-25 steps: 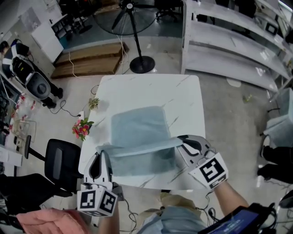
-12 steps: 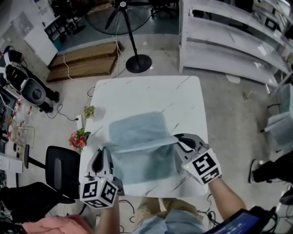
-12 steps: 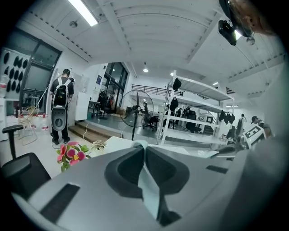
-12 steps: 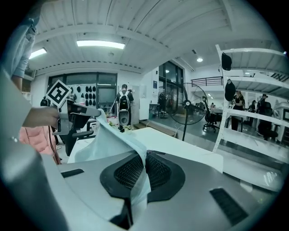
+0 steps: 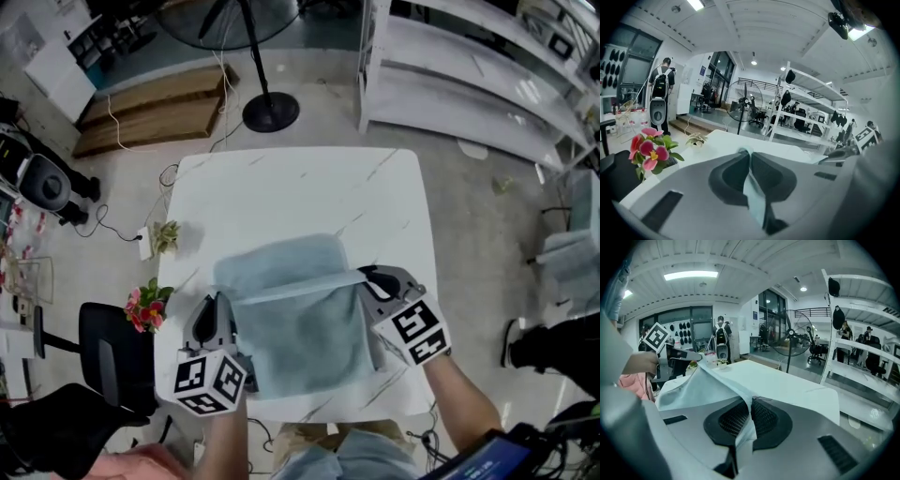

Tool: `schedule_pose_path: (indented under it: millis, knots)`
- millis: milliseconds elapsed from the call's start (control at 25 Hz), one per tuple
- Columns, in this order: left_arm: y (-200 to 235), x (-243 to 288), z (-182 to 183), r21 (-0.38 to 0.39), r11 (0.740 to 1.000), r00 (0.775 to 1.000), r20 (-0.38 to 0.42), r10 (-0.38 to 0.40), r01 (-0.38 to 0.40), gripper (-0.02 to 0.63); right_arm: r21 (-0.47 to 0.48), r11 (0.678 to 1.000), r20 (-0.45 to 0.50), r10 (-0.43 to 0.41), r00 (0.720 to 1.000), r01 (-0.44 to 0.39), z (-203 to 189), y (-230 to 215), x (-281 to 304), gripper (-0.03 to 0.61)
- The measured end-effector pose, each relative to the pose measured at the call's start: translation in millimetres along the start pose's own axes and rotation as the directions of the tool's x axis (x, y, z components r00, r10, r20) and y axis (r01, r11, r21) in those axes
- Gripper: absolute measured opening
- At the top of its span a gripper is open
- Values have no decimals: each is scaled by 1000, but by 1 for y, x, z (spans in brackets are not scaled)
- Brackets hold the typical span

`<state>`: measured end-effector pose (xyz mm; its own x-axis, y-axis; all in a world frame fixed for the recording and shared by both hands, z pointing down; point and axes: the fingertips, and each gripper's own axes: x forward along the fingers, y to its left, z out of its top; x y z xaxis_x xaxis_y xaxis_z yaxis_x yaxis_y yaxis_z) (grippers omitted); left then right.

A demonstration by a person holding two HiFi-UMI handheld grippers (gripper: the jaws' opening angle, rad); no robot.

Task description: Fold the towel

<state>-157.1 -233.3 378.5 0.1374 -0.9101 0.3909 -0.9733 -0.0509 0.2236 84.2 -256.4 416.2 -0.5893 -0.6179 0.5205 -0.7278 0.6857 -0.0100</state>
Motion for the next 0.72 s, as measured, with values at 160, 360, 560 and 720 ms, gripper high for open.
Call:
schedule_pose_path:
  millis: [160, 360, 560, 720]
  knots:
    - [11, 30, -10, -38, 999, 999, -39, -5, 4, 21, 24, 1000, -42, -4, 999, 5, -7, -14, 26, 31]
    - [30, 59, -31, -85, 996, 993, -118, 8, -18, 21, 54, 999, -114, 6, 993, 0, -22, -23, 57, 34]
    - [44, 80, -48, -122, 992, 983, -182, 21, -44, 24, 83, 997, -176, 19, 984, -4, -38, -27, 82, 34]
    - [47, 93, -54, -185, 983, 975, -219, -24, -17, 103, 125, 992, -209, 5, 978, 22, -48, -39, 95, 42]
